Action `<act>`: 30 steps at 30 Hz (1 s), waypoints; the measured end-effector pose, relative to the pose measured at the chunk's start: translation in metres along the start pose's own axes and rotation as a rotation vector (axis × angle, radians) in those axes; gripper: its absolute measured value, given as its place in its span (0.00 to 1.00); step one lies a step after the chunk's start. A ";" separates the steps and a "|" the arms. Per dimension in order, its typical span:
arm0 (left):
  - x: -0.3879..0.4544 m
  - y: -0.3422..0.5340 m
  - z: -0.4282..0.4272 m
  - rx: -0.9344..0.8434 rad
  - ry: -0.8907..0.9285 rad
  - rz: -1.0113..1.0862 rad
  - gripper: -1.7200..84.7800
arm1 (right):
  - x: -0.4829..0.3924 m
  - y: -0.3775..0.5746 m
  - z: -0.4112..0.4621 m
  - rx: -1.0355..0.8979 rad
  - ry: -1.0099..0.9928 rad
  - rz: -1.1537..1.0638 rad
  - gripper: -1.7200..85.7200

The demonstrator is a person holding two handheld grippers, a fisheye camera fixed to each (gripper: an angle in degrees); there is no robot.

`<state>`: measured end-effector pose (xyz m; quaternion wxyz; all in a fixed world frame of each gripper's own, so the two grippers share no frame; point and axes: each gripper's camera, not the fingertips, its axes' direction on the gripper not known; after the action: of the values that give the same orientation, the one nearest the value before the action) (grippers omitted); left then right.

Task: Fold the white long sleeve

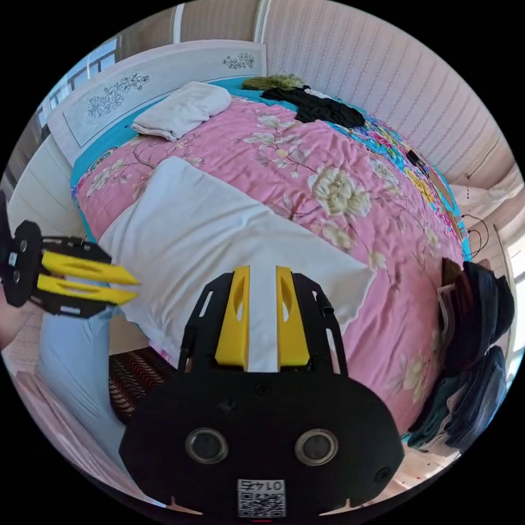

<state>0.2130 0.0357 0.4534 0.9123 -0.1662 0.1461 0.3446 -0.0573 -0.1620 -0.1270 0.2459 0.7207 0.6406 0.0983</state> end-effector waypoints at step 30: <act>-0.004 -0.248 0.121 -0.246 0.017 0.084 0.05 | 0.113 0.172 0.051 -0.120 -0.292 0.479 0.08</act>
<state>0.3965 -0.0929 0.6140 0.8685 -0.2736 0.1170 0.3965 0.1349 -0.0741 -0.1082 0.3475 0.8422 0.4031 0.0862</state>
